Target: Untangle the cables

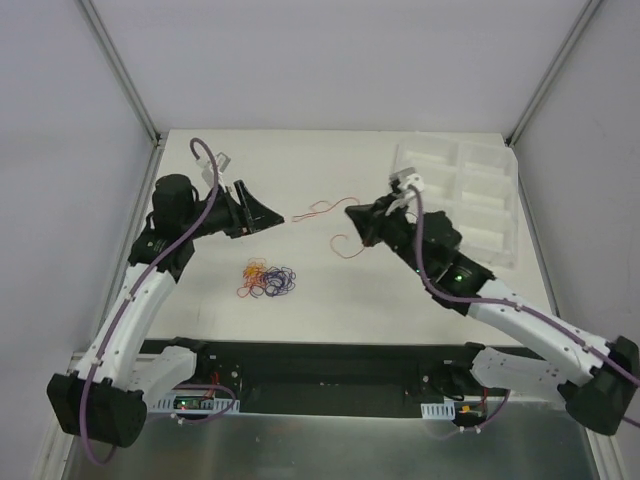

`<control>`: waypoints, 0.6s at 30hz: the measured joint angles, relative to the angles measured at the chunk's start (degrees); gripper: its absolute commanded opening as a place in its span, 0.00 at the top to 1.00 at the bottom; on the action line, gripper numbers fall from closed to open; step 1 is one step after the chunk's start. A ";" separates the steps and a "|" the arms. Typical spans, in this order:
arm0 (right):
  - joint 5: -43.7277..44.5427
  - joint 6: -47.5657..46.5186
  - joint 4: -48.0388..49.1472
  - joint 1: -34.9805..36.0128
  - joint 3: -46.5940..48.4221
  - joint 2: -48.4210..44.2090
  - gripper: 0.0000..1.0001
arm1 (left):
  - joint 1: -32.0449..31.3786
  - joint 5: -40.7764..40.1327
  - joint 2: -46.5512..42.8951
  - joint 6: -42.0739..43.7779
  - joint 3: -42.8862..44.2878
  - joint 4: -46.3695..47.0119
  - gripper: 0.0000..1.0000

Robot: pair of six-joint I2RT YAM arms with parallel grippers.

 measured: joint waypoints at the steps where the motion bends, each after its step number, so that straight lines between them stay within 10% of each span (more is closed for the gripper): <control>1: 1.44 0.46 -3.19 -2.64 0.07 -2.73 1.00 | 0.00 0.81 2.08 0.37 -0.70 0.13 0.36; 9: 6.86 -2.58 -26.67 -26.69 5.42 -12.46 1.00 | 0.02 7.45 11.02 5.31 -2.64 0.31 0.30; 18: 3.43 -13.03 -28.15 -52.24 3.78 -11.26 1.00 | 0.02 8.24 8.83 12.68 -5.18 1.31 0.32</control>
